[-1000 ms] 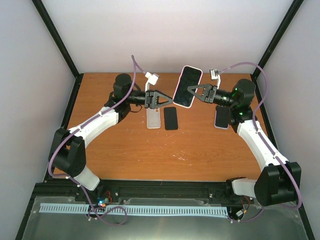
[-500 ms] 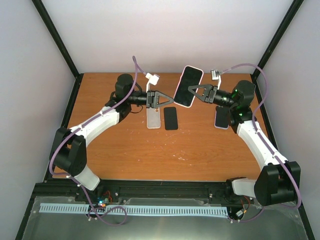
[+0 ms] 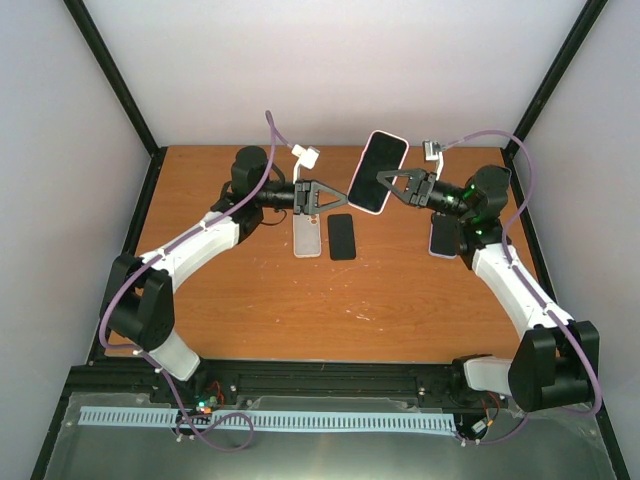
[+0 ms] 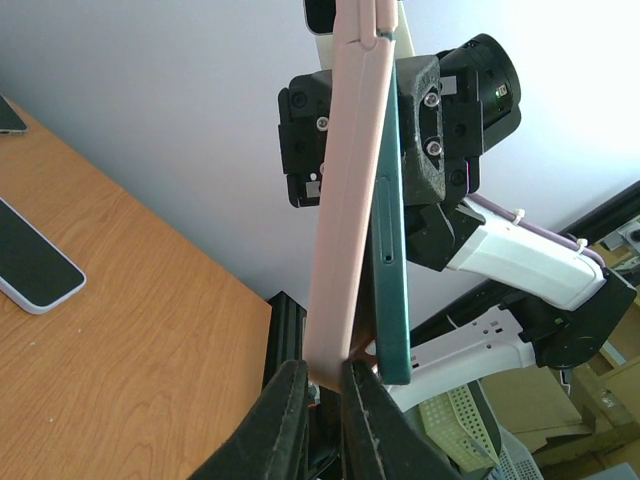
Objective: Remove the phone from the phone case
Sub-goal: Remove the phone case from the phone.
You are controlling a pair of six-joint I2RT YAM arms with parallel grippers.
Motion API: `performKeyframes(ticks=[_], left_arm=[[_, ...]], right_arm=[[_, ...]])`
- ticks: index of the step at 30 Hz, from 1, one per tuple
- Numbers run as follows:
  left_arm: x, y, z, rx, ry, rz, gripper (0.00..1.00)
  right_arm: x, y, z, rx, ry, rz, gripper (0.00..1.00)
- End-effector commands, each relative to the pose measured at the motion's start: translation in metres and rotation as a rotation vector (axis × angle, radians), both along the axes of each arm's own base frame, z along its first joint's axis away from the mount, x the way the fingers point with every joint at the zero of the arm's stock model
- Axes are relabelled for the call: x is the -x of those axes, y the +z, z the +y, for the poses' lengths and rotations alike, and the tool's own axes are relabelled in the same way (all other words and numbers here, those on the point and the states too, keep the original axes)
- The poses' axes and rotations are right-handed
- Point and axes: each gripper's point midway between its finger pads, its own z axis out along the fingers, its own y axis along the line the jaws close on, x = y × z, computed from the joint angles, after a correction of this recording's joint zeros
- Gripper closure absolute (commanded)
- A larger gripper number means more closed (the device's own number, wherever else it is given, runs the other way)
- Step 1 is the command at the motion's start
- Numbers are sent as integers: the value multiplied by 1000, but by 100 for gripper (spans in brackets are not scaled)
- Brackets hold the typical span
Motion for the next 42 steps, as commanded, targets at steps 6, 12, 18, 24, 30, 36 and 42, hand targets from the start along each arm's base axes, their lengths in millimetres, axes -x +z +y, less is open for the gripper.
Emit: performKeyframes(ticks=[6,12,18,24,30,36,42], left_arm=[[-19,-17,-9,-30,49,60,87],[-13,-3,-9,1,12,30,82],[-10,7,-8,14,-3,0,77],[-5,14,-7,33,-30,-20,71],[5,26,-6,66,-77,-49,68],[9,28,-4,72,-88,-43,73],[11,30,-1,75,-84,-44,76]], right_arm=[[55,38,21,-54,202,-178,97],[69,34,34,-47,273,-177,97],[81,25,45,-25,335,-174,97],[92,16,53,-3,390,-166,97],[94,1,61,26,424,-137,97],[87,-8,67,54,432,-102,97],[84,-13,69,64,453,-58,97]])
